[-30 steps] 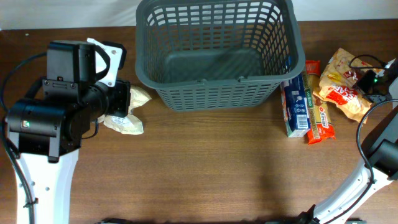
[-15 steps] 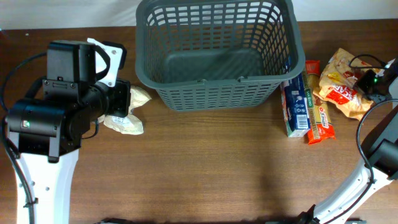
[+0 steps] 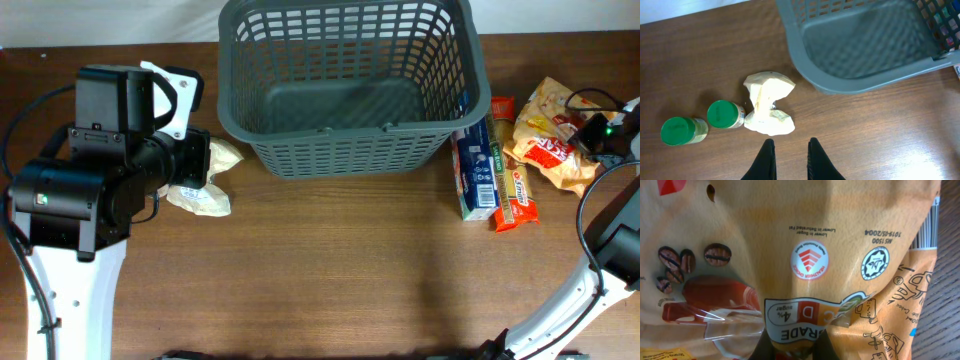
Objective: Pack container
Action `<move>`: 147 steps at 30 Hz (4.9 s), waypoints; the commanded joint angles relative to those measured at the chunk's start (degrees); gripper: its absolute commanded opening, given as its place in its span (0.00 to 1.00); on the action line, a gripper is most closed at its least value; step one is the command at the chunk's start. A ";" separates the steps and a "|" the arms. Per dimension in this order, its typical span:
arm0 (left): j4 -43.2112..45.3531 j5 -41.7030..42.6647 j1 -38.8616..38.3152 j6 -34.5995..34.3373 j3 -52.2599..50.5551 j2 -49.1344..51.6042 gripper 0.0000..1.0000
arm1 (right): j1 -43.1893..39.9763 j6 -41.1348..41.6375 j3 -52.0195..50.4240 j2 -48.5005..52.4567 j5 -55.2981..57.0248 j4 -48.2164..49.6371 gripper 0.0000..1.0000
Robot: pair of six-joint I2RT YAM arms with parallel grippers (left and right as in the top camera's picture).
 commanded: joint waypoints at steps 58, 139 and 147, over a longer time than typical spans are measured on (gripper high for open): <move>2.67 -0.68 0.24 2.73 0.20 0.24 0.11 | 3.23 6.62 0.04 -41.24 -32.39 19.69 0.04; 3.32 -10.16 0.24 6.19 0.17 0.24 0.30 | 8.22 -12.20 15.04 -18.91 -0.63 -26.25 0.82; 3.23 -10.16 0.24 6.19 0.17 0.24 0.31 | 11.56 -14.60 12.02 -6.21 4.68 -30.42 0.79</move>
